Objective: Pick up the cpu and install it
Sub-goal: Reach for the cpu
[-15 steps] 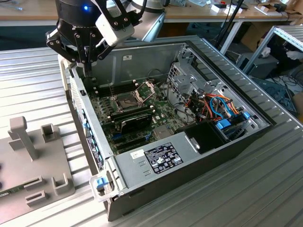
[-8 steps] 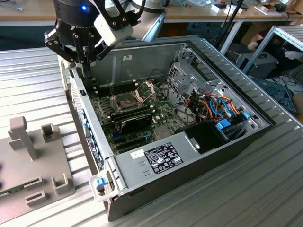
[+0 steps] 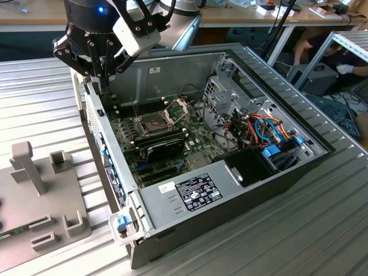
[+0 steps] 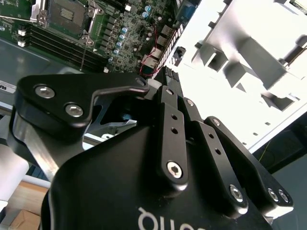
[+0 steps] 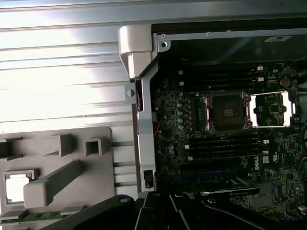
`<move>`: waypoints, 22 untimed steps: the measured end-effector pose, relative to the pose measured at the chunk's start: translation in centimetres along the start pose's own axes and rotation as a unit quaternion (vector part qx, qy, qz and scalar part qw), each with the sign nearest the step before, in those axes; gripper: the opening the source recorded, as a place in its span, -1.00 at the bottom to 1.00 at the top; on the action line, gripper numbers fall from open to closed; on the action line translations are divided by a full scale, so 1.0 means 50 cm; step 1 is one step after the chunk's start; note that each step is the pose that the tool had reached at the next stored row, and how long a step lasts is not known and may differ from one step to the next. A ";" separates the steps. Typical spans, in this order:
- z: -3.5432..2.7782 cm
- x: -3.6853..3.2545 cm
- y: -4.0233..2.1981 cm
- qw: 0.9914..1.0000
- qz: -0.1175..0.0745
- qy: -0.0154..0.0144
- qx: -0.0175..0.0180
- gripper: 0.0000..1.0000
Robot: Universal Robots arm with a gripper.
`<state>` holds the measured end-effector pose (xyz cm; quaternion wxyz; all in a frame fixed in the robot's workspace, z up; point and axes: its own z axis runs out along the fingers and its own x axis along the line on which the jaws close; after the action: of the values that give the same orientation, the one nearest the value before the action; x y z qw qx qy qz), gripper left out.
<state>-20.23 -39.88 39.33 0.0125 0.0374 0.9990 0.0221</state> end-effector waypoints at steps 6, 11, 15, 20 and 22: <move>0.000 0.004 0.000 1.000 0.000 0.000 0.000 -0.79; 0.000 0.005 0.000 1.000 0.000 0.000 0.000 -0.79; 0.000 0.006 0.000 1.000 0.000 0.000 0.000 -0.79; 0.000 0.007 -0.001 1.000 0.000 0.000 0.000 -0.79; 0.000 0.008 -0.001 1.000 0.000 0.000 0.000 -0.79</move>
<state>-20.64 -39.88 39.33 0.0125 0.0376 0.9990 0.0221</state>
